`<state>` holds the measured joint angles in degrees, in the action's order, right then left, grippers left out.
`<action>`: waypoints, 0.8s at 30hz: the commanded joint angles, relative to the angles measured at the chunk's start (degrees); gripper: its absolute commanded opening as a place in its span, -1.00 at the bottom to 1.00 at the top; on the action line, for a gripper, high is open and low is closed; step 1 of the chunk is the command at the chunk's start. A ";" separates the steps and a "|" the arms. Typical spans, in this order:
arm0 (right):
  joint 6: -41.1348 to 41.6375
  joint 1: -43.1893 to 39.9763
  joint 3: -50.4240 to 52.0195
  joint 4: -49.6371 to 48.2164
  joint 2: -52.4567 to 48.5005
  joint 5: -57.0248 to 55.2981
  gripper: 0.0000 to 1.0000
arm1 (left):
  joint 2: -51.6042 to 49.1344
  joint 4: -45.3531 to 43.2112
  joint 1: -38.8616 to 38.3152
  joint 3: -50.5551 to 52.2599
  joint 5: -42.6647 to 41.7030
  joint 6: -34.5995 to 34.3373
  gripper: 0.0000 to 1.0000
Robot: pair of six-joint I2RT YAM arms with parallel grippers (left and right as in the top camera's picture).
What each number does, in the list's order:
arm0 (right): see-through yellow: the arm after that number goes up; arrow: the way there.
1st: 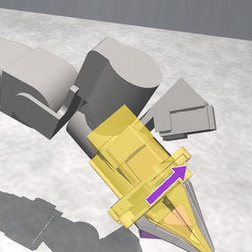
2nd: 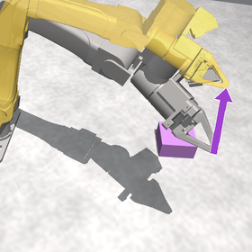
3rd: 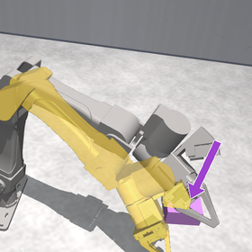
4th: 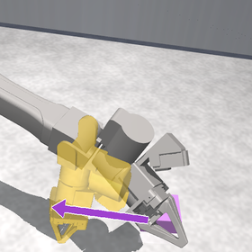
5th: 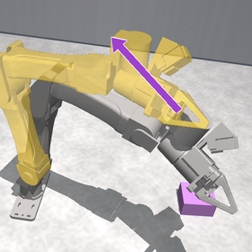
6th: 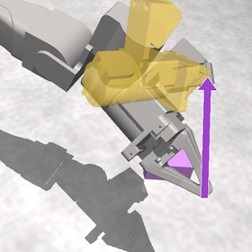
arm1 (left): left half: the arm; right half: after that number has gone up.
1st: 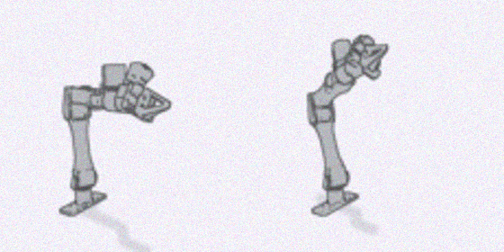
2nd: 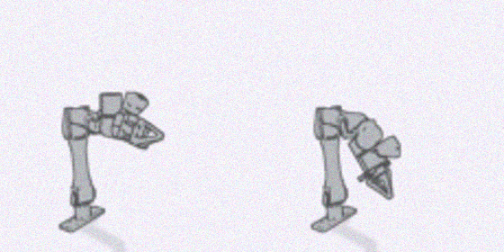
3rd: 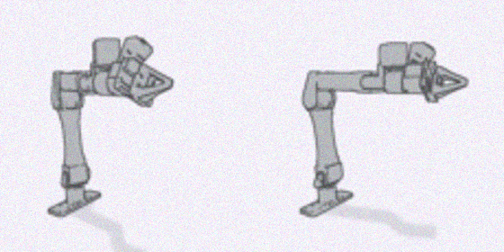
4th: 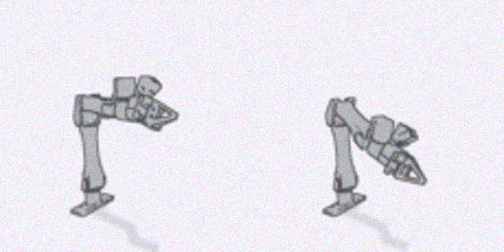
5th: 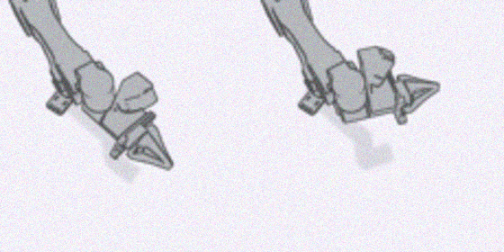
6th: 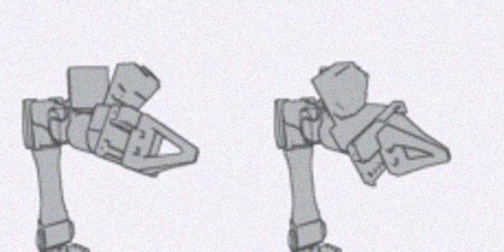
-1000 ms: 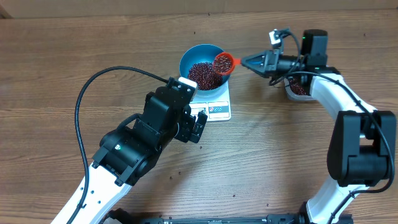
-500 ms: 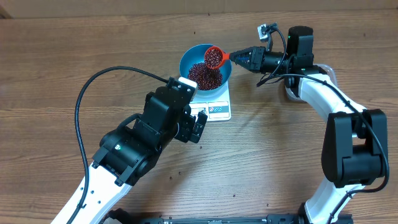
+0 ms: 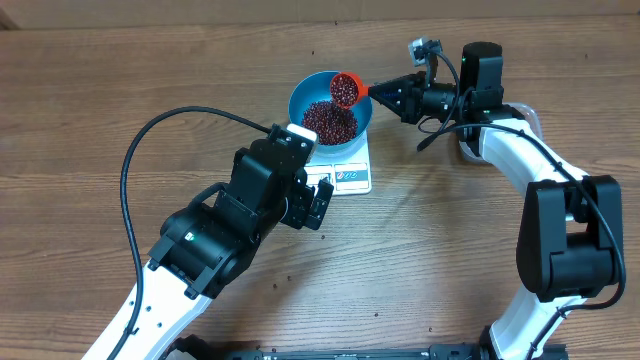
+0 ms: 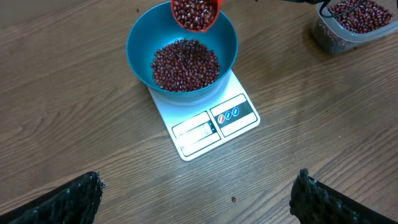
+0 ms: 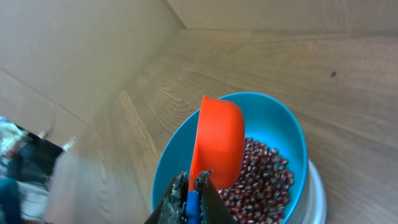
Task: Scoop item into bowl and weigh 150g on scale
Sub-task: 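Tilt the scoop to pour the third load into the bowl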
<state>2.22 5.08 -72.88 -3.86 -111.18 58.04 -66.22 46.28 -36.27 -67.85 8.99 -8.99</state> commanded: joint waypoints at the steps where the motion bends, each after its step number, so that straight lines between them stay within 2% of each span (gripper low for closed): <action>1: -8.76 0.81 -0.02 -0.52 -0.09 0.07 -0.92 | 0.98 0.02 0.26 -0.22 0.37 -0.42 0.99; 7: -22.56 2.38 -0.02 0.72 -0.09 -0.02 -0.93 | 0.98 0.00 0.26 -0.22 0.37 -0.42 0.99; 13: -27.76 2.43 -0.02 1.46 -0.09 -2.54 -0.93 | 0.98 0.00 0.26 -0.22 0.37 -0.42 0.99; 24: -51.34 2.43 -0.02 9.33 -0.09 -0.87 -0.93 | 0.98 0.02 0.26 -0.22 0.37 -0.42 0.99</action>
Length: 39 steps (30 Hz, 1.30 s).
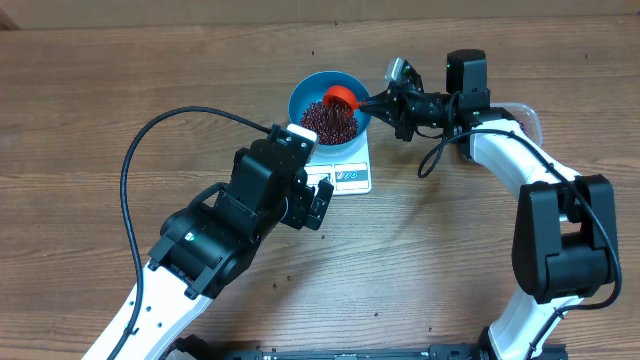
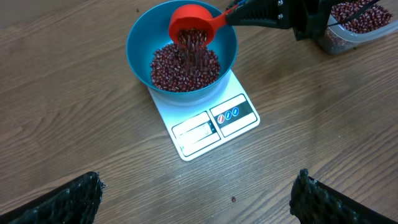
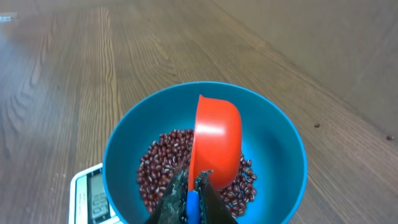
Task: Scoop item into bowl and weigh 150g on scale
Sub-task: 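Tilt the scoop to pour the third load into the bowl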
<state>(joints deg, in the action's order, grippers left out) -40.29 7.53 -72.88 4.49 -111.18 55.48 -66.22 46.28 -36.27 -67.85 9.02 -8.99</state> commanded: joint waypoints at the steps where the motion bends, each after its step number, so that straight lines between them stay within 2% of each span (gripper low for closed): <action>1: -10.29 -0.02 -0.02 1.29 -0.09 2.43 -0.93 | 0.98 0.02 0.26 -0.22 0.35 -0.42 0.99; 13: -22.51 0.68 -0.02 1.42 -0.09 4.13 -0.93 | 0.98 0.02 0.26 -0.22 0.35 -0.42 0.99; 28: -22.77 0.68 -0.02 -1.25 -0.09 4.13 -0.93 | 0.98 0.02 0.26 -0.22 0.35 -0.42 0.99; 30: -21.35 0.66 -0.02 -1.53 -0.09 4.15 -0.93 | 0.98 0.02 0.26 -0.22 0.35 -0.42 0.99; 39: 1.40 0.59 -0.04 -8.85 0.37 4.17 -0.93 | 0.98 0.02 0.26 -0.22 0.35 -0.42 0.99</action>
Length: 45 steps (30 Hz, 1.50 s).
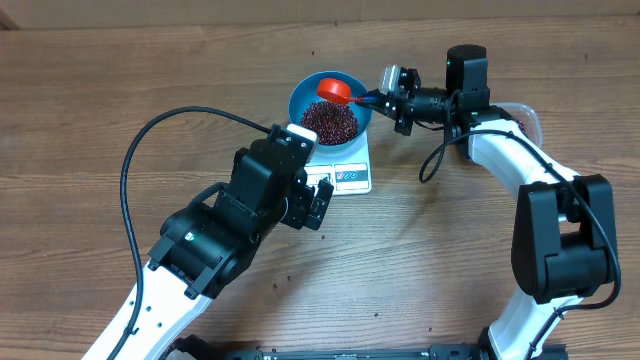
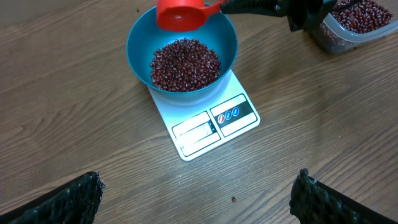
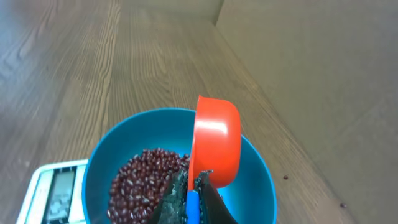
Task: Scoop item into bowl and weigh 150g on scale
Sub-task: 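Tilt the scoop to pour the third load into the bowl, then move the empty scoop right back to the bean tub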
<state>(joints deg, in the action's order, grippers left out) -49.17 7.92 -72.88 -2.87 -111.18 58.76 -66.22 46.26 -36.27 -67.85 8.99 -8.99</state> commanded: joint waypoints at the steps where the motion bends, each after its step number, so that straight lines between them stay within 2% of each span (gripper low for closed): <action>1: 13.25 0.09 -0.04 -2.21 0.81 0.96 -0.93 | 0.98 0.04 0.26 -0.22 0.37 -0.42 0.99; 6: 25.38 -0.55 -0.04 -4.98 3.67 0.90 -0.93 | 0.98 0.04 0.26 -0.22 0.37 -0.42 0.99; 12: 43.98 -3.63 -0.11 -6.14 8.35 0.79 -0.93 | 0.98 0.04 0.26 -0.22 0.37 -0.42 0.99; 14: 51.39 -5.44 -0.11 -6.12 9.16 0.17 -0.93 | 0.98 0.04 0.26 -0.22 0.37 -0.42 0.99; 15: 61.53 -8.28 -0.11 -6.08 9.55 0.24 -0.93 | 0.98 0.04 0.26 -0.22 0.37 -0.42 0.99; 17: 73.88 -12.15 -0.11 -5.49 9.55 1.60 -0.93 | 0.98 0.04 0.26 -0.22 0.37 -0.42 0.99; 21: 82.62 -19.02 -0.11 -0.55 9.55 6.43 -0.93 | 0.98 0.04 0.26 -0.22 0.37 -0.42 0.99; 31: 83.10 -33.73 -0.09 21.09 9.55 10.91 -0.93 | 0.98 0.04 0.26 -0.22 0.37 -0.42 0.99; 38: 68.63 -42.23 -0.09 33.83 9.60 9.46 -0.93 | 0.98 0.04 0.26 -0.22 0.37 -0.42 0.99; 42: 59.76 -43.91 -0.11 43.69 10.43 0.81 -0.93 | 0.98 0.04 0.26 -0.22 0.37 -0.42 0.99; 45: 54.71 -43.95 -0.11 46.36 12.11 -2.82 -0.93 | 0.98 0.04 0.26 -0.22 0.37 -0.42 0.99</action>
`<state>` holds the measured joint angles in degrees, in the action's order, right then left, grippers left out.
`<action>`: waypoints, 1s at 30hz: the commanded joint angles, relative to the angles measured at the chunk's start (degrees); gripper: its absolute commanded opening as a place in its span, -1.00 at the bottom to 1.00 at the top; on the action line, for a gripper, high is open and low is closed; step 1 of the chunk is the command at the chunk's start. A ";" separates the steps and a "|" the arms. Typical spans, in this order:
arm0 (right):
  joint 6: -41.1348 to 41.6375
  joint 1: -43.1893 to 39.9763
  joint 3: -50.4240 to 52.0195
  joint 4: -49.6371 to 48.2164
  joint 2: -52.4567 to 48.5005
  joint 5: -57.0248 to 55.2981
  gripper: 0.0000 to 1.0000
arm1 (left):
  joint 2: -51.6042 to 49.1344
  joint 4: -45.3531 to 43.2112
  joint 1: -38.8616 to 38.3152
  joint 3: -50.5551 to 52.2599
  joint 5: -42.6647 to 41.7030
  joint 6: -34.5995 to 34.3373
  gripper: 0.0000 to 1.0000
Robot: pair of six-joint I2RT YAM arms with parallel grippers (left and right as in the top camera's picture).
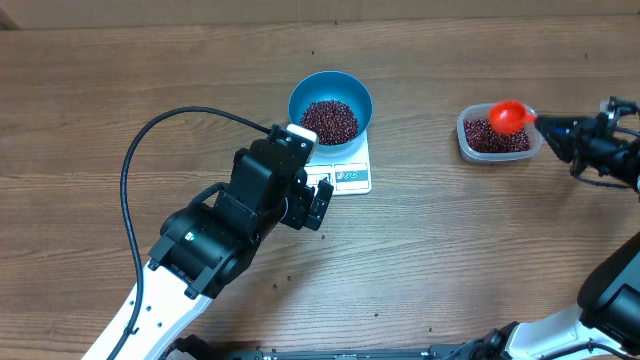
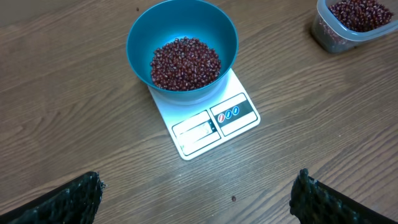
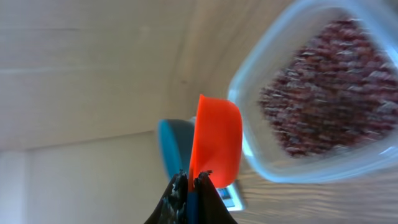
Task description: Scoop item into bowl and weigh 150g on scale
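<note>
A blue bowl (image 1: pixel 331 104) holding red beans stands on the white scale (image 1: pixel 341 172) at the table's middle back; both also show in the left wrist view, bowl (image 2: pixel 182 51) and scale (image 2: pixel 205 122). A clear tub of beans (image 1: pixel 497 135) sits at the right. My right gripper (image 1: pixel 548 126) is shut on the handle of the orange scoop (image 1: pixel 509 116), which hovers over the tub's top edge; in the right wrist view the scoop (image 3: pixel 216 146) is beside the tub (image 3: pixel 320 121). My left gripper (image 2: pixel 196 196) hangs open above bare wood in front of the scale.
A black cable (image 1: pixel 165 135) loops from the left arm over the table's left half. The tub (image 2: pixel 356 22) shows at the top right of the left wrist view. A small dark speck (image 2: pixel 233 199) lies on the wood in front of the scale.
My right gripper has moved with the orange scoop from over the blue bowl's far rim to the bean tub at the right. The left arm has not moved.
The scoop was full of beans above the bowl's rim. It was then tipped over the bowl with beans falling out. After that it was held empty over the far rim, and the bowl's heap had grown. Now the scoop is back at the tub.
</note>
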<state>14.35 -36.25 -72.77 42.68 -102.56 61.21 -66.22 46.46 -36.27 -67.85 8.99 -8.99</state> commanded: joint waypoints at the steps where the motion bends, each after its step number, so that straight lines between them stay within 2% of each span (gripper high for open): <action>1: -9.90 0.22 -0.22 0.81 3.96 -5.29 -0.93 | 0.98 -0.15 0.26 -0.22 0.37 -0.42 0.99; 10: -14.49 0.28 -0.22 3.61 12.59 -21.40 -0.93 | 0.98 -0.15 0.26 -0.22 0.37 -0.42 0.99; 15: -18.67 1.38 -0.22 4.17 13.94 -24.83 -0.93 | 0.98 -0.15 0.26 -0.22 0.37 -0.42 0.99; 18: -20.48 5.42 -0.22 4.13 13.94 -30.40 -0.93 | 0.98 -0.15 0.26 -0.22 0.37 -0.42 0.99; 22: -20.37 15.28 -0.22 2.64 13.94 -44.57 -0.93 | 0.98 -0.15 0.26 -0.22 0.37 -0.42 0.99; 25: -17.09 21.70 -0.22 0.46 13.94 -55.58 -0.93 | 0.98 -0.15 0.26 -0.22 0.37 -0.42 0.99; 30: -17.20 27.91 -0.22 -0.76 13.94 -66.47 -0.93 | 0.98 -0.15 0.26 -0.22 0.37 -0.42 0.99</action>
<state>-3.62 -10.59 -72.73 42.50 -89.84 6.42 -66.22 46.46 -36.27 -67.85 8.99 -8.99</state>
